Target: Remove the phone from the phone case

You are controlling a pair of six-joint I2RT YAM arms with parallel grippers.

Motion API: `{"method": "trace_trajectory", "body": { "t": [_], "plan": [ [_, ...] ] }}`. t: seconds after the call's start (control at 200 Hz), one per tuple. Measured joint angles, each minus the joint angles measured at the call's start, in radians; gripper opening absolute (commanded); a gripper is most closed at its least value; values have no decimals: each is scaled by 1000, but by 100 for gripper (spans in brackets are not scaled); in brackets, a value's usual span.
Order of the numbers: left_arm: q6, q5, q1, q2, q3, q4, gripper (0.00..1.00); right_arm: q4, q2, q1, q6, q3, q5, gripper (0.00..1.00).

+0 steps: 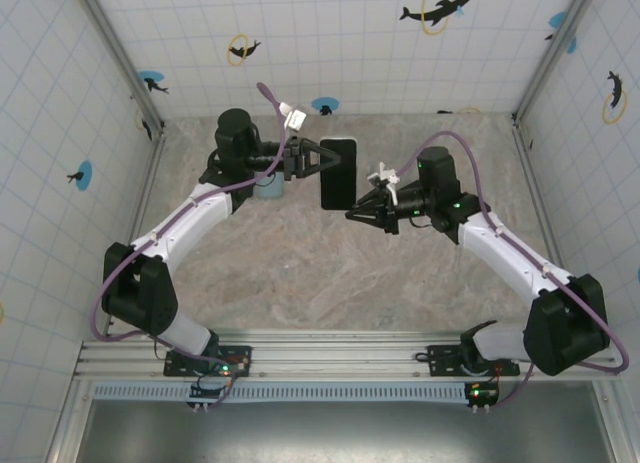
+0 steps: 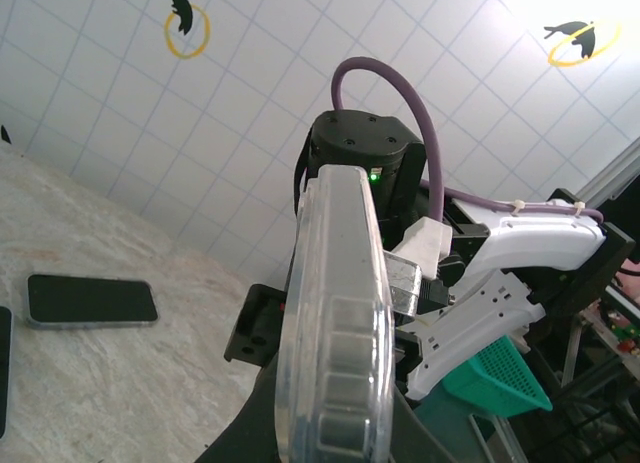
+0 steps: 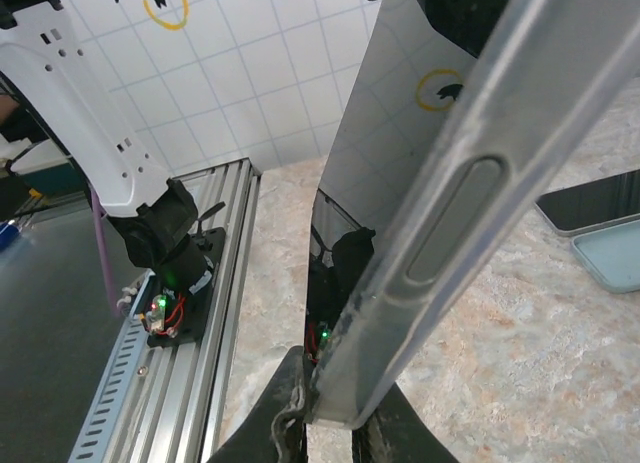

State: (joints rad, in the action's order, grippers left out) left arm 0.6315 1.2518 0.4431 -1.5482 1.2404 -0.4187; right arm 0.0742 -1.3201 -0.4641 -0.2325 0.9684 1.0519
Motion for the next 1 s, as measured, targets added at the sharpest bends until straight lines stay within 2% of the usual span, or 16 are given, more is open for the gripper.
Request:
{"method": "trace_trajectory", "body": {
  "t": [0.16,0.455,0.776,0.931,1.001],
  "plan": [
    [1,3,-1,0,0,-9,0,49,-2,-11,-53,24,-42,4],
    [20,11,-1,6,-21,-36,0,111,23,-60,-266,40,-231,2],
    [62,-27,-5,35,-45,-122,0,95,26,-62,-308,67,-263,1],
    [84,-42,-9,36,-50,-140,0,80,27,-92,-372,68,-351,1],
    [129,-17,5,37,-58,-124,0,3,27,-100,-401,70,-420,1]
  ]
}}
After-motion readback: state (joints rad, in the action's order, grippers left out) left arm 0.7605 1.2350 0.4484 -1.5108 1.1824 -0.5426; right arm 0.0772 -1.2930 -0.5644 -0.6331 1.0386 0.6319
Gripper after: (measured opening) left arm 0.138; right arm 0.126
